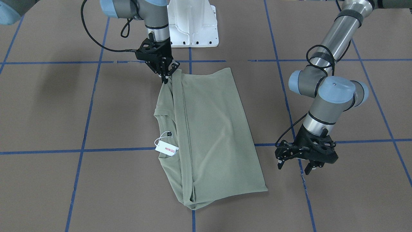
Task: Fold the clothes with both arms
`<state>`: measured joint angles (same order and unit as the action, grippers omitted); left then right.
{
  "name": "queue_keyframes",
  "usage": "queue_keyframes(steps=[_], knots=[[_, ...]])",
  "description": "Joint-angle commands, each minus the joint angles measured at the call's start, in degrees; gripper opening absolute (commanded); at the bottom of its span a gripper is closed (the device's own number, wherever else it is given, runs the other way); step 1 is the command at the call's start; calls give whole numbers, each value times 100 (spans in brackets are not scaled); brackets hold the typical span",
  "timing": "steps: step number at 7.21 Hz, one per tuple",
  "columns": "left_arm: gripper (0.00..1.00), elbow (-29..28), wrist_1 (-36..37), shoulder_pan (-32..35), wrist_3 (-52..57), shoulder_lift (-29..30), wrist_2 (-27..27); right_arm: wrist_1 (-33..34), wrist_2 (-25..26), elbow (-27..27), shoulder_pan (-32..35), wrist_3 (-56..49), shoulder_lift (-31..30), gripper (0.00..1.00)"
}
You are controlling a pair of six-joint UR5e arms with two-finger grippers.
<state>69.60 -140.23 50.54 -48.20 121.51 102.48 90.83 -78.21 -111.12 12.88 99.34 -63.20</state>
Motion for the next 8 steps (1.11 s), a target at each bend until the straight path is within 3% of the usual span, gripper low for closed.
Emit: queue_keyframes(steps=[1, 2, 3, 4, 5, 8], knots=[[100, 10, -5, 0, 4, -5, 0, 40, 306, -226, -374, 190, -236, 0], [100, 10, -92, 0, -5, -5, 9, 49, 402, -226, -409, 348, -236, 35], [100, 10, -101, 0, -5, -5, 9, 110, 447, -191, -479, 271, -202, 99], [100, 19, -101, 0, -5, 4, 9, 102, 317, -156, -253, -304, -149, 100], [100, 10, -101, -35, -5, -5, 9, 119, -163, -112, 88, -1058, -35, 100], [100, 10, -101, -115, -14, 4, 9, 137, -1008, 819, 417, -2581, 633, 100]])
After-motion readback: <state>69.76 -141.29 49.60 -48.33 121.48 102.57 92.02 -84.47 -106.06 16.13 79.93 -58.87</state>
